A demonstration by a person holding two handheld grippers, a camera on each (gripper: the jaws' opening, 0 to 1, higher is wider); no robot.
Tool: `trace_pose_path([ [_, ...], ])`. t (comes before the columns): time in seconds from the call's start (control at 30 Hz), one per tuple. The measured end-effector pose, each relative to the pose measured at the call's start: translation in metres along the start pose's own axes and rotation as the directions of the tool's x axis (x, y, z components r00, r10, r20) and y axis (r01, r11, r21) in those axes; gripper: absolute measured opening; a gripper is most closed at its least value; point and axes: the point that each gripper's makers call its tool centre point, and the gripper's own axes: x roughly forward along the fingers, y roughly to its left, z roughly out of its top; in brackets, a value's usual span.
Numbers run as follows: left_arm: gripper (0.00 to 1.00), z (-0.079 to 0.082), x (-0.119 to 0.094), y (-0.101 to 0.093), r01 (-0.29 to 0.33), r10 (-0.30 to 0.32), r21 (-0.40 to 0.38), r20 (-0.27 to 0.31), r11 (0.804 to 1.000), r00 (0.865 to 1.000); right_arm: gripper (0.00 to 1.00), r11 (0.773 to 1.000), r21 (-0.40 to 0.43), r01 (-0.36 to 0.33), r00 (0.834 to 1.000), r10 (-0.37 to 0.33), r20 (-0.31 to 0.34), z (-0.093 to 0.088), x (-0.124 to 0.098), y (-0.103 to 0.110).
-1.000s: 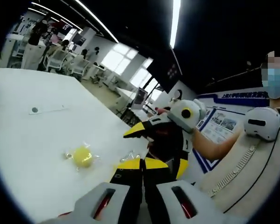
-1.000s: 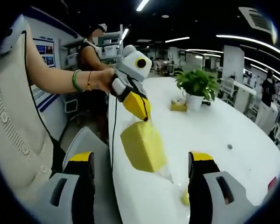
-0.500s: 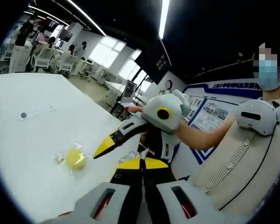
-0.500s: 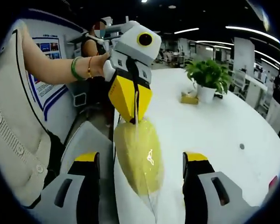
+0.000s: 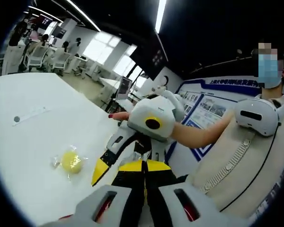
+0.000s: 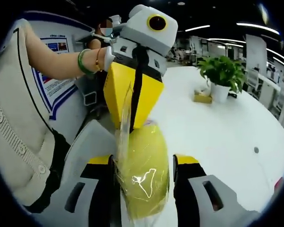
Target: Compare the silicone blocks by pressing each to a similar depth, holding the contact briefly, and releasing to observe deformation and rebound differences across the visible hardness samples.
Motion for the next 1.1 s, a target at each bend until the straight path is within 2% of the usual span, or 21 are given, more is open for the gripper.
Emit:
trace_pose_path([
  [0.03, 0.00, 0.000, 0.000, -0.001, 0.006, -0.006, -0.004, -0.004, 1.000, 1.000, 0.38, 1.000, -0.001, -0.011, 1.000, 0.011, 0.001, 0.000, 0.001, 0.002],
  [0.2, 0.00, -0.002, 0.000, -0.002, 0.007, -0.007, 0.006, -0.018, 1.000, 1.000, 0.36, 1.000, -0.015, -0.018, 1.000, 0.018, 0.002, 0.001, 0.004, 0.005],
  [0.27, 0.00, -0.003, 0.000, -0.003, 0.007, -0.007, 0.013, -0.028, 1.000, 1.000, 0.34, 1.000, 0.003, -0.024, 1.000, 0.024, -0.004, 0.000, 0.006, 0.007],
  [0.33, 0.00, -0.006, 0.000, -0.005, 0.012, -0.012, 0.014, -0.040, 1.000, 0.999, 0.33, 0.999, -0.026, -0.031, 0.999, 0.031, -0.008, -0.001, 0.006, 0.009],
  [0.4, 0.00, -0.008, 0.000, -0.005, 0.009, -0.009, 0.016, -0.047, 1.000, 0.999, 0.32, 1.000, -0.029, -0.010, 1.000, 0.010, -0.003, -0.002, 0.009, 0.009],
  [0.43, 0.00, -0.009, 0.000, -0.005, 0.008, -0.007, 0.019, -0.052, 1.000, 0.999, 0.31, 0.998, -0.051, -0.023, 1.000, 0.023, -0.003, -0.003, 0.009, 0.012],
  [0.7, 0.00, -0.012, -0.003, -0.007, 0.010, -0.009, 0.014, -0.050, 1.000, 0.999, 0.30, 0.999, -0.037, 0.003, 1.000, -0.003, 0.013, 0.001, 0.013, 0.013],
  [0.83, 0.00, -0.014, -0.004, -0.008, 0.007, -0.006, 0.016, -0.055, 1.000, 0.998, 0.26, 1.000, -0.010, -0.008, 1.000, 0.008, 0.011, 0.000, 0.015, 0.016],
  [0.97, 0.00, -0.015, -0.004, -0.008, 0.007, -0.005, 0.021, -0.054, 1.000, 0.999, 0.21, 0.999, -0.037, 0.012, 1.000, -0.013, -0.003, -0.001, 0.015, 0.016],
  [1.07, 0.00, -0.015, -0.004, -0.007, -0.003, 0.005, 0.032, -0.057, 0.999, 0.998, 0.18, 0.999, 0.006, 0.037, 0.999, -0.037, -0.007, -0.002, 0.014, 0.014],
  [1.1, 0.00, -0.016, -0.003, -0.006, -0.011, 0.015, 0.059, -0.066, 0.998, 0.998, 0.17, 0.999, -0.006, 0.042, 0.999, -0.042, -0.002, -0.002, 0.016, 0.013],
])
